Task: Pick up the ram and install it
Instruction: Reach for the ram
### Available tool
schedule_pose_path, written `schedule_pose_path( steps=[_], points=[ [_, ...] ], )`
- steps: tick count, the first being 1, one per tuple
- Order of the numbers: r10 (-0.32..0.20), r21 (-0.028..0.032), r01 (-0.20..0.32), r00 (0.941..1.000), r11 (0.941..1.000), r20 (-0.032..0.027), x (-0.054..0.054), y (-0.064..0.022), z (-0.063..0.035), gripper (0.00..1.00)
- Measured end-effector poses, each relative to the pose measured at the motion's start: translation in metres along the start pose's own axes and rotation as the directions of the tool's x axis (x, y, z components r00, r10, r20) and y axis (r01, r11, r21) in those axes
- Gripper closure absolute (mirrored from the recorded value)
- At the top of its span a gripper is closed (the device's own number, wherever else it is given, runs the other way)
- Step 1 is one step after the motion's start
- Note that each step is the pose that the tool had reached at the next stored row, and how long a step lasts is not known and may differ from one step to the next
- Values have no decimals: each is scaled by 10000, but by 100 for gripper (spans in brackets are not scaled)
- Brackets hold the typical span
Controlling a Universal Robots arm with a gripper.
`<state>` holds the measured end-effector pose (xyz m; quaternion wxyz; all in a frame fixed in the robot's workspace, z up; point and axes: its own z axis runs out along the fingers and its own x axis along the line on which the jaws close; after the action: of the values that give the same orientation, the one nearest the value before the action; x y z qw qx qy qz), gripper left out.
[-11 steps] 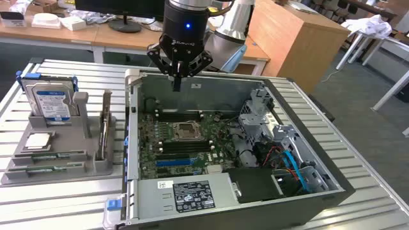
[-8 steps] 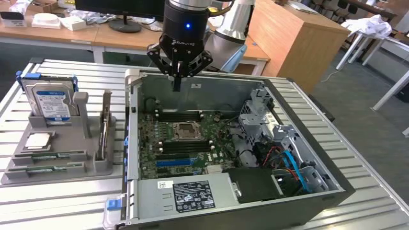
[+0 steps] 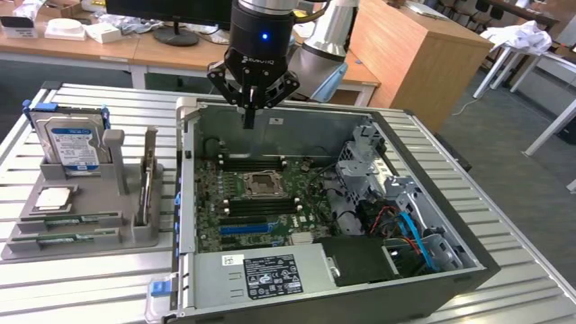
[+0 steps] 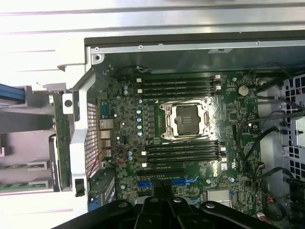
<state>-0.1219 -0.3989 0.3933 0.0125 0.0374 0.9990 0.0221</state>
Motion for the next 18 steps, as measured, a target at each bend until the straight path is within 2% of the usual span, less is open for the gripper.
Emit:
schedule_pose_path(
  steps=[6, 18],
  points=[
    [1, 0, -1, 10000, 10000, 0, 48, -3, -1, 90],
    [1, -1, -1, 10000, 10000, 0, 233, -17, -3, 90]
  ],
)
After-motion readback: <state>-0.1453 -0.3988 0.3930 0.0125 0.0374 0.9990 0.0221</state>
